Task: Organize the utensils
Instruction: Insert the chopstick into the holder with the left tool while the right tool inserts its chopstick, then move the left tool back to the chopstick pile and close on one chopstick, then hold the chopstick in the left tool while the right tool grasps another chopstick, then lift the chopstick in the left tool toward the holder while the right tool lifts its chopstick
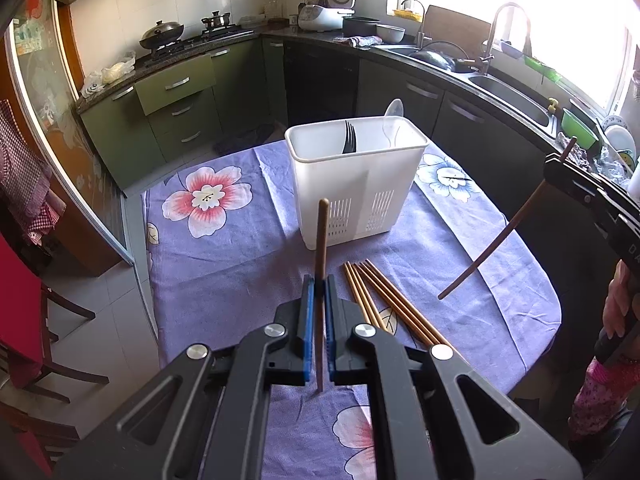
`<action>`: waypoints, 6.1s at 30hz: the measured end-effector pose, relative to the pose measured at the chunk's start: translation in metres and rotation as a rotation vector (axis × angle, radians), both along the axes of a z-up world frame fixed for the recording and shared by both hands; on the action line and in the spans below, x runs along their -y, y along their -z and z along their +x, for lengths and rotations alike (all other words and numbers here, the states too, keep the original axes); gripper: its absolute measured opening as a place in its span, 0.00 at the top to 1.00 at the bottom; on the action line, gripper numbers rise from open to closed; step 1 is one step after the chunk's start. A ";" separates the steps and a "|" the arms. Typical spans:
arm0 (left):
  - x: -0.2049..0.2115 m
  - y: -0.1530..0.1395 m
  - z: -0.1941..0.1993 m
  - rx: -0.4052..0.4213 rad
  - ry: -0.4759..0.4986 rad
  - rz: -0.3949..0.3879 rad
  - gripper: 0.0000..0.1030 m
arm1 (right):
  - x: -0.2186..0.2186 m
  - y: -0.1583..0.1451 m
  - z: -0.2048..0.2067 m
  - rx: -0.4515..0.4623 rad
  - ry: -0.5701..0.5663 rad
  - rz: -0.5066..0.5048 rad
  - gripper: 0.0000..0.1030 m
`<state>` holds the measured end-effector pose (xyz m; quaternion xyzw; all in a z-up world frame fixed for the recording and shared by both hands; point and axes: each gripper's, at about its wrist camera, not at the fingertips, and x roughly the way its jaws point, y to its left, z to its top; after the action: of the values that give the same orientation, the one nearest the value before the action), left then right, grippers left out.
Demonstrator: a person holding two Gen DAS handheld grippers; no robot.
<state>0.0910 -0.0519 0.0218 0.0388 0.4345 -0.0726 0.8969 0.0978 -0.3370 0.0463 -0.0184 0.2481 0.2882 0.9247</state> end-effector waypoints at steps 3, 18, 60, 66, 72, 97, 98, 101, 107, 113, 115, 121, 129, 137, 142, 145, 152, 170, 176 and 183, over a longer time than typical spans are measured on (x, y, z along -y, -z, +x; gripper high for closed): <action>0.000 -0.006 0.001 0.011 0.003 -0.011 0.95 | -0.004 -0.007 0.002 0.013 -0.008 -0.001 0.94; 0.017 -0.069 0.022 0.069 0.071 -0.056 0.95 | -0.032 -0.076 0.028 0.087 -0.036 0.001 0.94; 0.010 -0.076 0.128 0.058 -0.010 -0.071 0.65 | -0.050 -0.045 0.121 0.014 0.061 0.076 0.89; 0.008 -0.049 0.082 0.011 0.006 -0.099 0.50 | -0.009 -0.029 0.061 0.033 0.083 0.112 0.85; 0.019 0.065 0.066 -0.256 0.008 -0.152 0.51 | 0.030 0.024 0.023 -0.056 0.131 0.104 0.74; 0.058 0.161 0.072 -0.432 -0.058 0.005 0.86 | 0.065 0.085 0.020 -0.223 0.144 0.180 0.66; 0.059 0.161 0.070 -0.426 -0.058 0.005 0.89 | 0.055 0.087 0.022 -0.224 0.129 0.147 0.66; 0.061 0.162 0.068 -0.419 -0.057 -0.008 0.93 | 0.019 0.101 0.026 -0.220 0.067 -0.013 0.66; 0.037 0.155 0.064 -0.403 -0.080 -0.009 0.94 | -0.037 0.153 0.045 -0.322 -0.035 -0.187 0.68; 0.015 0.142 0.052 -0.369 -0.094 -0.021 0.94 | -0.065 0.178 0.057 -0.369 -0.073 -0.242 0.75; 0.011 0.141 0.050 -0.367 -0.094 -0.028 0.94 | -0.072 0.182 0.058 -0.370 -0.073 -0.261 0.75; 0.006 0.140 0.053 -0.357 -0.082 -0.045 0.94 | -0.086 0.190 0.065 -0.368 -0.068 -0.326 0.78; 0.003 0.140 0.053 -0.358 -0.067 -0.059 0.94 | -0.105 0.192 0.070 -0.363 -0.061 -0.394 0.78; 0.000 0.145 0.057 -0.375 -0.074 -0.063 0.93 | -0.114 0.194 0.082 -0.392 -0.063 -0.422 0.79; -0.005 0.152 0.061 -0.397 -0.081 -0.077 0.94 | -0.113 0.193 0.090 -0.438 -0.105 -0.382 0.94; -0.006 0.150 0.060 -0.391 -0.079 -0.082 0.93 | -0.108 0.192 0.096 -0.465 -0.103 -0.350 0.94; -0.011 0.131 0.057 -0.355 -0.076 -0.094 0.94 | -0.081 0.154 0.084 -0.397 -0.084 -0.239 0.94; -0.016 0.036 0.005 -0.131 -0.044 -0.094 0.94 | -0.006 0.030 -0.002 -0.131 -0.060 -0.013 0.94; -0.016 0.021 -0.008 -0.085 -0.040 -0.085 0.94 | 0.003 0.027 -0.021 -0.102 -0.058 0.010 0.94; -0.015 0.012 -0.010 -0.066 -0.034 -0.085 0.94 | 0.005 0.026 -0.022 -0.089 -0.058 0.025 0.94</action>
<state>0.0810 -0.0367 0.0101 -0.0092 0.4609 -0.0770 0.8841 0.0755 -0.3418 0.0205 -0.0012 0.2848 0.3184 0.9041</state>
